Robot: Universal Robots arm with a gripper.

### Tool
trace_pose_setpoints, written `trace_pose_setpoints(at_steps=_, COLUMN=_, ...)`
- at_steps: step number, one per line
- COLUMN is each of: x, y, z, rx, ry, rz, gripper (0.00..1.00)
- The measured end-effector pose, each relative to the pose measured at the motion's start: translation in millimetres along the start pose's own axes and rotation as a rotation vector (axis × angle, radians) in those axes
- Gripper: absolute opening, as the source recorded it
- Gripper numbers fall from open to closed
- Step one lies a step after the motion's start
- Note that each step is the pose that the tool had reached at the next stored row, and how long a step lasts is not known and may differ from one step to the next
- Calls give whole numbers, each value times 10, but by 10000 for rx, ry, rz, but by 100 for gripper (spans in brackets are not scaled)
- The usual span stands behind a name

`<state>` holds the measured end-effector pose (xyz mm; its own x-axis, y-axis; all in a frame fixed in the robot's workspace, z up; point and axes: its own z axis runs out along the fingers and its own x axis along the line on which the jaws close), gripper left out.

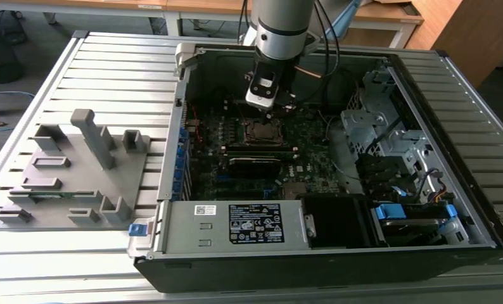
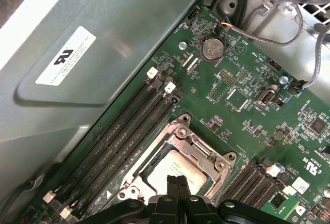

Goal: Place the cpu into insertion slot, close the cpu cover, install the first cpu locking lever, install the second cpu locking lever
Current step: 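Close the cpu cover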

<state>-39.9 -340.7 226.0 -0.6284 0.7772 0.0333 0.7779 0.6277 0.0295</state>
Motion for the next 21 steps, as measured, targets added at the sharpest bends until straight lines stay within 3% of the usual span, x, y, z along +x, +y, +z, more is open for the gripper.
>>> trace_pose_setpoints(at_steps=8, x=0, y=0, z=5, rx=28, ry=25, rz=-848, gripper=11)
trace_pose_setpoints(at_steps=21, x=0, y=-1, z=9, rx=104, ry=92, rz=-3115, gripper=11)
